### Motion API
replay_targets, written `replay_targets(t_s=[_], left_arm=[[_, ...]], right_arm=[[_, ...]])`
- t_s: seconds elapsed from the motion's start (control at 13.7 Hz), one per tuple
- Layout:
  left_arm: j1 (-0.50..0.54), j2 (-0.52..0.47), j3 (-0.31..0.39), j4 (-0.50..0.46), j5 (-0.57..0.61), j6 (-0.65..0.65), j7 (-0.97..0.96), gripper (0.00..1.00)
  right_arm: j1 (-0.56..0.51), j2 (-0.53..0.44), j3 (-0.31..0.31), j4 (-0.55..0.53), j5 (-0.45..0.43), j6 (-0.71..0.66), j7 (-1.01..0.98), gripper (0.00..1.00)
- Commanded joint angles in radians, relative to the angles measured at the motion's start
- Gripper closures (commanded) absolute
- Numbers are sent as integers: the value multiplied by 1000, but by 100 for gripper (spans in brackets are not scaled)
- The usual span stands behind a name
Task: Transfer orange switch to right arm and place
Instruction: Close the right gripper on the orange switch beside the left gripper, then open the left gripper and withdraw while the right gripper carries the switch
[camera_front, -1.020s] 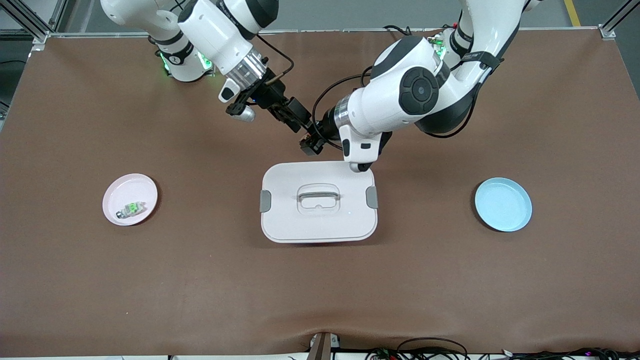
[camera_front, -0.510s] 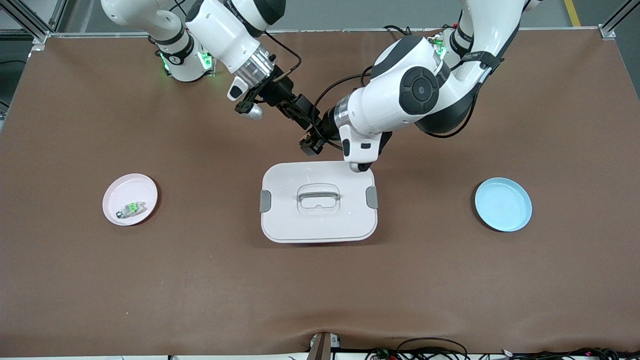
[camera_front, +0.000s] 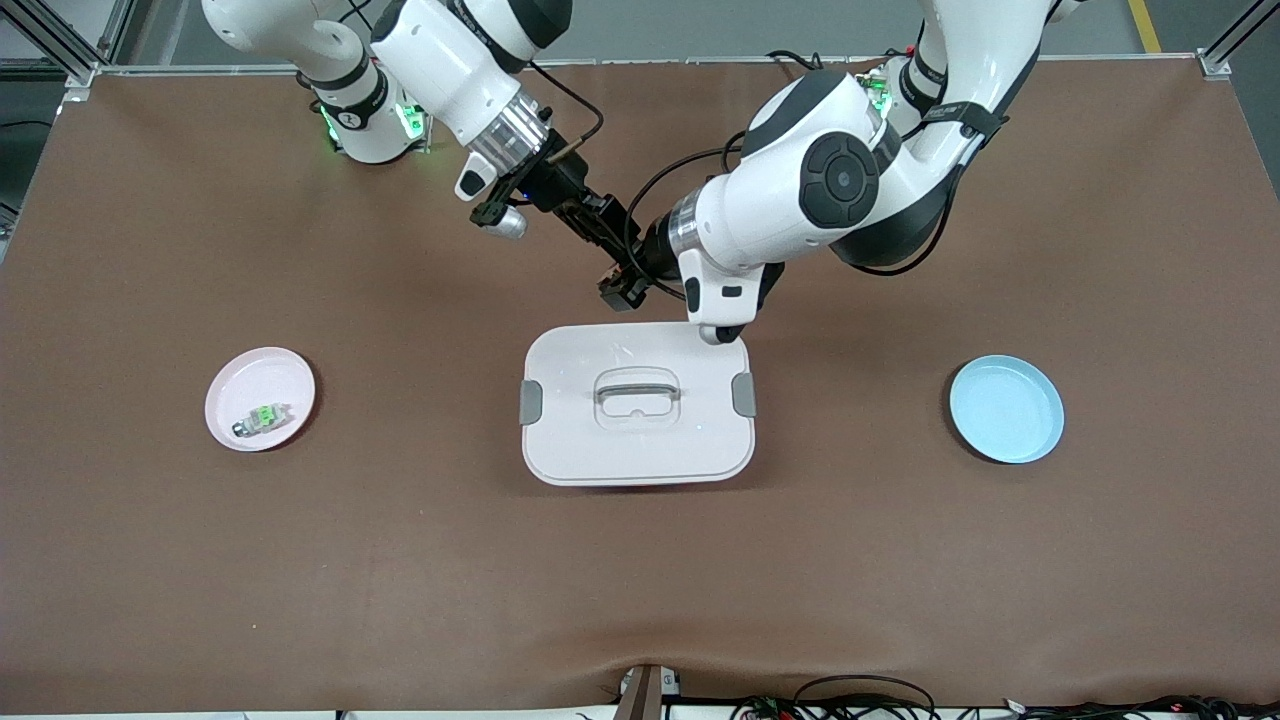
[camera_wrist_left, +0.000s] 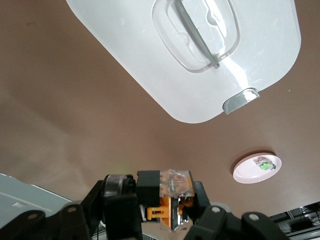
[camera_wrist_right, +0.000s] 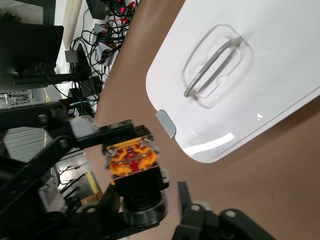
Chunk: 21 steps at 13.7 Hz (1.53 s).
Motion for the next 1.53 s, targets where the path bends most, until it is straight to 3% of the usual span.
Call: replay_targets(t_s=[0.0, 0.07, 0.22, 0.29, 0.36, 0.51, 1.09, 1.46], left_arm=[[-5, 2, 3, 17, -17, 3, -5, 100], [-4, 2, 3, 17, -17, 3, -5, 100], [-2, 2, 3, 17, -17, 3, -5, 94], [-1, 2, 3, 17, -17, 3, -4, 87], [1, 2, 3, 17, -17, 2, -4, 74], [1, -2, 3, 17, -12, -3, -8, 0], [51, -74, 30, 17, 0, -54, -8, 0], [139, -139, 43, 17, 141, -103, 12, 0]], right_arm=[[18, 8, -9, 12, 28, 1, -15, 86], [18, 8, -9, 14, 28, 1, -15, 95], [18, 8, -9, 17, 28, -1, -15, 100], [18, 8, -9, 17, 28, -1, -15, 100], [18, 8, -9, 17, 28, -1, -15, 100], [18, 8, -9, 17, 28, -1, -15, 100], [6, 2, -10, 14, 29, -31, -18, 99], [-32, -29, -17, -1, 19, -172, -138, 99]])
